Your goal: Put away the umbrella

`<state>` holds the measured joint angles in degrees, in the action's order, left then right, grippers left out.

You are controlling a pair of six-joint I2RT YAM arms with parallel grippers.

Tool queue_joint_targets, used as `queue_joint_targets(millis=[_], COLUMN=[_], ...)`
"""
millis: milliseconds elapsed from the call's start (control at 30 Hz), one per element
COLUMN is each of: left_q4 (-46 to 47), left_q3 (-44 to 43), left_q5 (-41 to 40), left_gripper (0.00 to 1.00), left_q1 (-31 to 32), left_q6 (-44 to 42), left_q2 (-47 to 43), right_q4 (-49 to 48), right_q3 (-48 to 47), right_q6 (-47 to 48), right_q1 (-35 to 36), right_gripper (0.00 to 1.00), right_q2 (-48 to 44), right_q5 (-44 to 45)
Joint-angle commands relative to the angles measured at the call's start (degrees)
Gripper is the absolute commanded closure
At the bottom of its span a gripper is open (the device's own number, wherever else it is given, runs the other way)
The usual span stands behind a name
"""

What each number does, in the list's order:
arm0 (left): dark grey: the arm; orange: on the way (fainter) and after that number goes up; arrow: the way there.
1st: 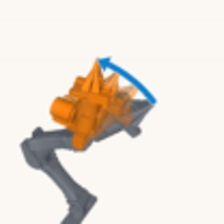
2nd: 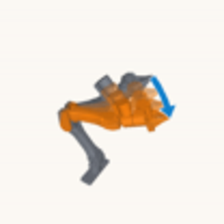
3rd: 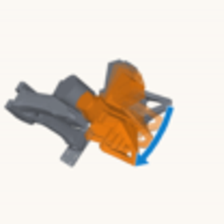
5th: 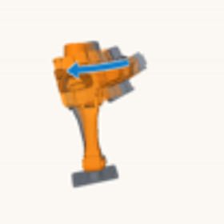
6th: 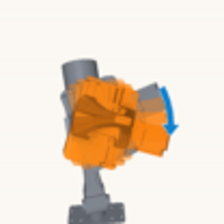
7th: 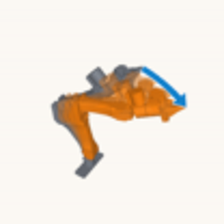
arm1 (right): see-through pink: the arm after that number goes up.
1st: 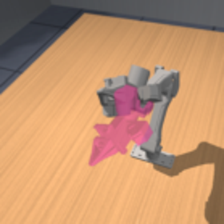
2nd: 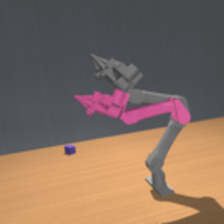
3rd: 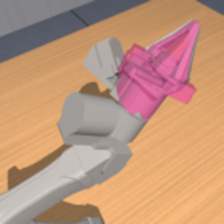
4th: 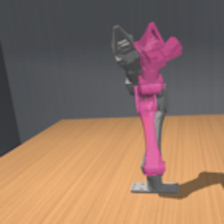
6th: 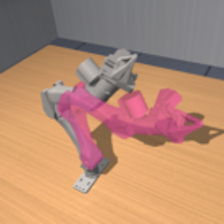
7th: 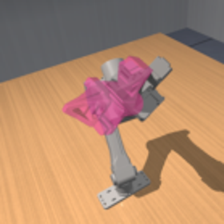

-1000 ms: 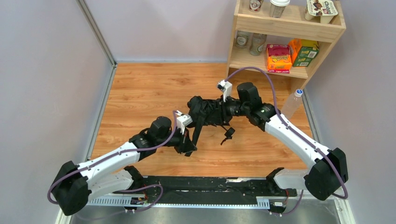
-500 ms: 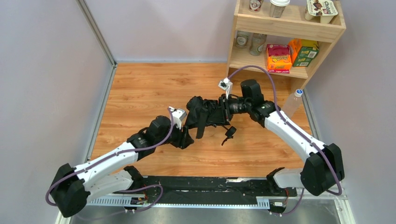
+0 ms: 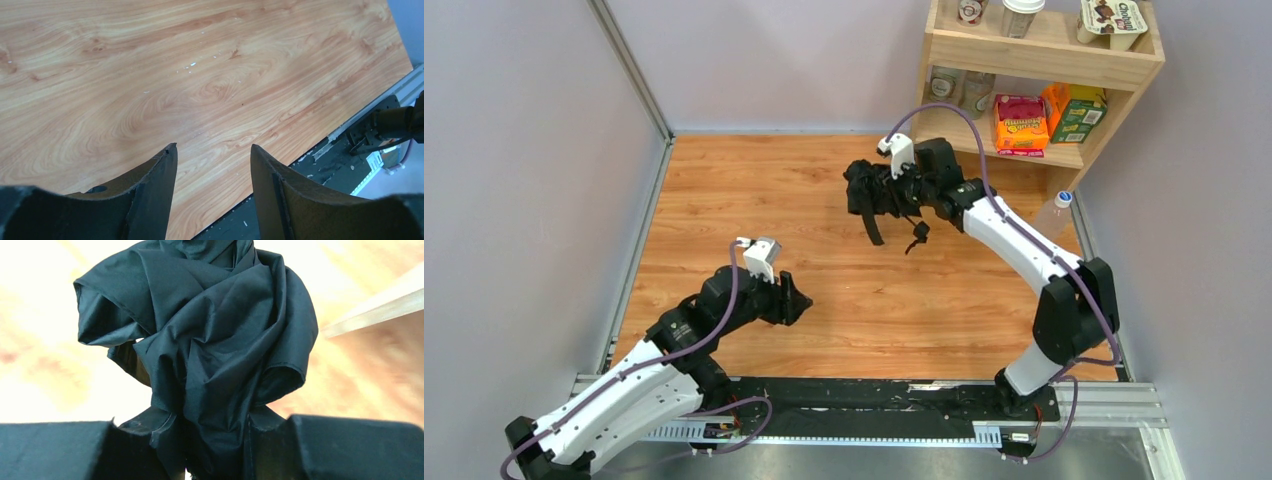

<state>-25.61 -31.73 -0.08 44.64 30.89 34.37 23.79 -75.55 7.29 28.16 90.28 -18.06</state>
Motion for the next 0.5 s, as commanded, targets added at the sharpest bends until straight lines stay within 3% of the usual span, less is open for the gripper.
queue_joint_targets(millis=[0, 200, 467], left_q4=[-4.5, -7.8, -14.5], left_q3=[-1.4, -2.0, -1.9], left_q5=[-1.7, -2.4, -10.1], left_gripper=[0.38, 0.39, 0.39], left_q1=[0.3, 0.3, 0.3], left_q6=[3.9, 5.4, 10.0], left_q2=[-3.1, -7.3, -12.9], right_q4=[-7.5, -22.0, -47.9], right_q3=[-8.2, -4.3, 15.8], right_q6=[15.5, 25.7, 33.5], right_q1=[-0.6, 2.9, 17.5], right_gripper=[1.00, 1.00, 1.00], right_q2=[5.2, 8.5, 10.3], right_q5=[17.5, 29.9, 44.6])
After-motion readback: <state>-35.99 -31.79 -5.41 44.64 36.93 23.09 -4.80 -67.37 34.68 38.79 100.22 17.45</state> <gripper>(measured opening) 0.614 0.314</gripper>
